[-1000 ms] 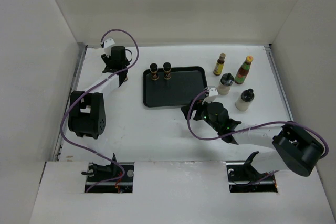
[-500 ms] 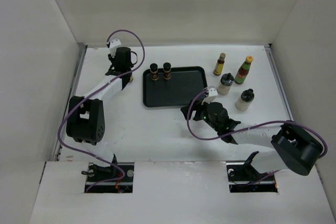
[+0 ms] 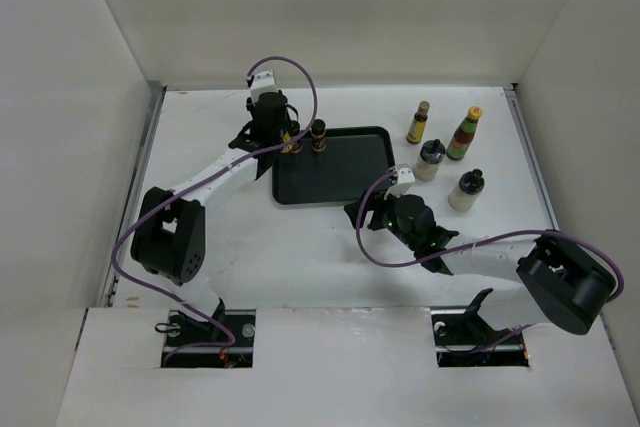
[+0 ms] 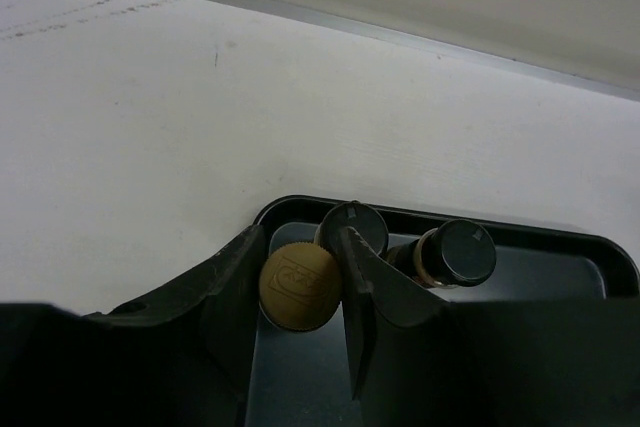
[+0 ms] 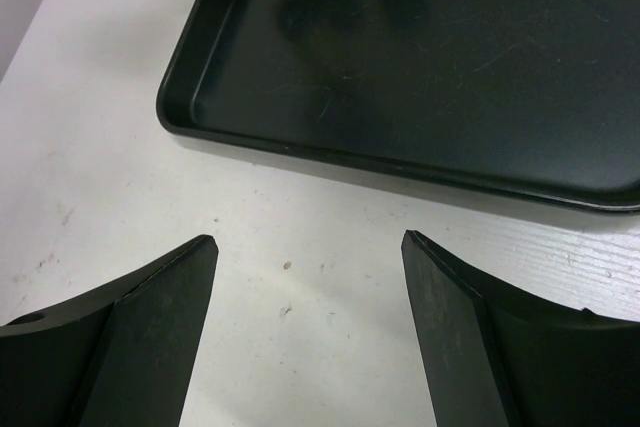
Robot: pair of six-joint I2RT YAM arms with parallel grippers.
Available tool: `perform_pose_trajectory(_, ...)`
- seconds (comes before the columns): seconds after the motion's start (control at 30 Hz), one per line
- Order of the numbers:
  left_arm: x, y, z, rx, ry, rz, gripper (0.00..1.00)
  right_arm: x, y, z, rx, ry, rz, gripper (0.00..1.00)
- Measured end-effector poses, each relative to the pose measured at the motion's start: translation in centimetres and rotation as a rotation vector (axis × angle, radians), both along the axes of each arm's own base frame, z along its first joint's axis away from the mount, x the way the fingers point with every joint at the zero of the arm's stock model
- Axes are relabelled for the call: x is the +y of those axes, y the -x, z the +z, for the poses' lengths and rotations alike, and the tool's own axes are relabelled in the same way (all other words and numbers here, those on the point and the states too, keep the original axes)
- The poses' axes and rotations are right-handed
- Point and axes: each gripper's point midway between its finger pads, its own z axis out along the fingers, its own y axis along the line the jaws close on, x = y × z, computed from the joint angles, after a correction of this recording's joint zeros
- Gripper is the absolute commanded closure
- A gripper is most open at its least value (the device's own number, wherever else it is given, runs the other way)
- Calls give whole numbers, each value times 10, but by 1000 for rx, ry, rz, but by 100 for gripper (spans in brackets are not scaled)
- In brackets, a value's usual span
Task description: Organize the condiment bottles
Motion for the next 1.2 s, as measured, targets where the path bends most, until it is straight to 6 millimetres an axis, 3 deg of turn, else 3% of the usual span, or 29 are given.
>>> perform_pose_trajectory(0.83, -12, -29, -39, 38, -173, 1, 82, 0, 0, 1, 0, -2, 2, 19)
perform_pose_trajectory(1.2, -13, -36, -36, -2, -152, 8, 77, 0, 0, 1, 0, -2, 2, 19)
